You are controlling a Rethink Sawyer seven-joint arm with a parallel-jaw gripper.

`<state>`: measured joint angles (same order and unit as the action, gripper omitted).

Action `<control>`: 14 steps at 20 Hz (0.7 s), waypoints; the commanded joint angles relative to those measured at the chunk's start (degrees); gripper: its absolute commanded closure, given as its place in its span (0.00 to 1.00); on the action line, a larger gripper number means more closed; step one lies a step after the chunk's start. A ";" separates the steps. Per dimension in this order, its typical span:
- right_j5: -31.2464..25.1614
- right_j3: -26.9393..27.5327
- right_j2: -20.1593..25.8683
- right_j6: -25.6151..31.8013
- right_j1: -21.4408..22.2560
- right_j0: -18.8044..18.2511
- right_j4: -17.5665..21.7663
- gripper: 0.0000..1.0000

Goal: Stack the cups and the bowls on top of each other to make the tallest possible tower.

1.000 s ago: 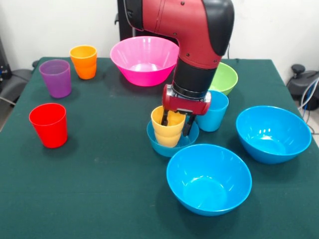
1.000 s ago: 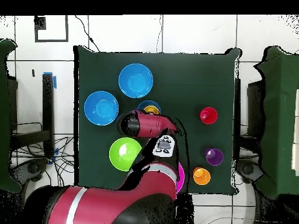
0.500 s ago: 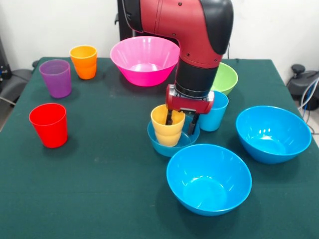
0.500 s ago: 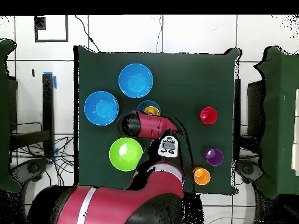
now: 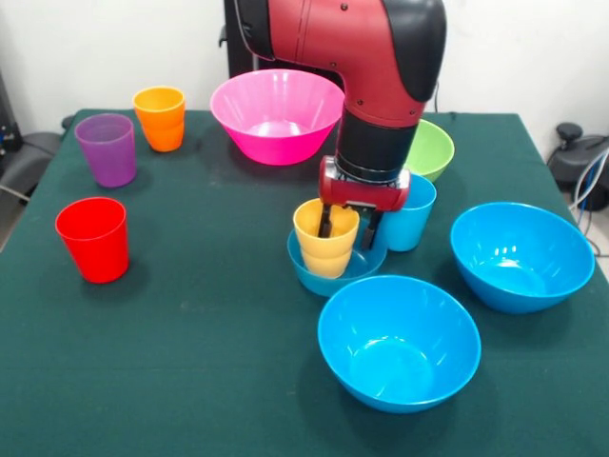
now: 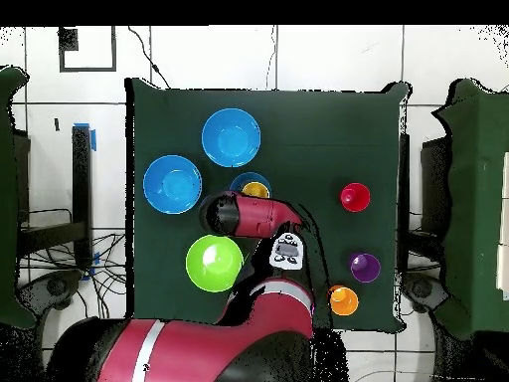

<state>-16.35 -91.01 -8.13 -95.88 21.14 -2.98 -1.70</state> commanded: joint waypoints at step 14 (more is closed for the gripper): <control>-3.03 -3.88 9.38 -6.75 1.67 -1.35 -0.43 0.00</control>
<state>-17.16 -91.33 -6.32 -95.88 22.78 -3.36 -1.69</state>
